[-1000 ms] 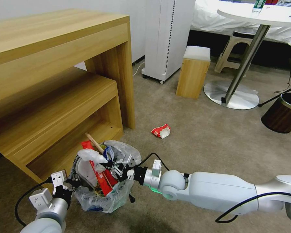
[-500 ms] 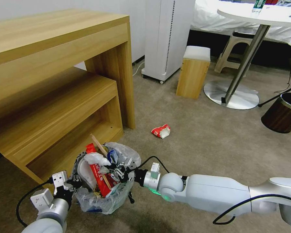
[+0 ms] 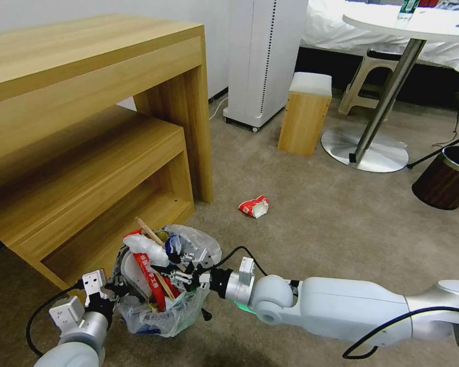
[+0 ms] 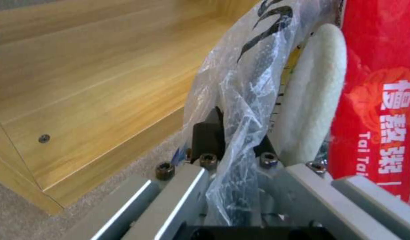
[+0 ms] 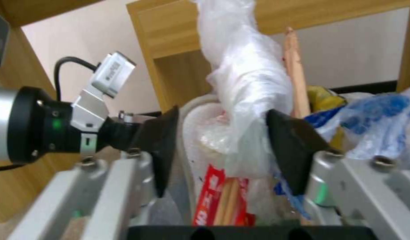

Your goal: Pick up the trash bin and place the garbage on the floor into it.

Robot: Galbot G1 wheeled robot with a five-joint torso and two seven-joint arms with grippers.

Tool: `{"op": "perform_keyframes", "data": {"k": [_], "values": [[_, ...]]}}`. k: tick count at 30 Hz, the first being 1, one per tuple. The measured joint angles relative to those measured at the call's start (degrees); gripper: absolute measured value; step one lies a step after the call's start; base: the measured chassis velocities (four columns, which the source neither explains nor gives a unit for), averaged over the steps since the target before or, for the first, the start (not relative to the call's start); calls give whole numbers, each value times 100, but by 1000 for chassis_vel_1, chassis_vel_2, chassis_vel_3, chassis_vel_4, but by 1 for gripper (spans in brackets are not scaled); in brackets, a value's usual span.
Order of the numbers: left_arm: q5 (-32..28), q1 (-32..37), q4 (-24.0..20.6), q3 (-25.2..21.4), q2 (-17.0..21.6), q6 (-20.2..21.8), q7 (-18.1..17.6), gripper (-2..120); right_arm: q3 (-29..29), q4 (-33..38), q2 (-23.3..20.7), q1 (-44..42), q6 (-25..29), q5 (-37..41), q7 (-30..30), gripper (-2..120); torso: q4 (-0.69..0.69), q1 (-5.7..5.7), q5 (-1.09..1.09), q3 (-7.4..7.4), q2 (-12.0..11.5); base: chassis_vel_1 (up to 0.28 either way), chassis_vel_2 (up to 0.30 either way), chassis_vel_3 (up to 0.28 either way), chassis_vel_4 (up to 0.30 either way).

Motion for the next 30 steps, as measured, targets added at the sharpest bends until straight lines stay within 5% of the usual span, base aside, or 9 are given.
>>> {"op": "perform_keyframes", "data": {"k": [13,30], "values": [[31,106,-173,25,-64,0,-3,1,-34,-71,-49,-111,-3,-42,7,98,0,0,0,0,0,0,0,0,0],[26,-4,-94,52,-44,-45,-9,1,-216,332,-424,36,-270,-5,333,99,0,0,0,0,0,0,0,0,0]]}}
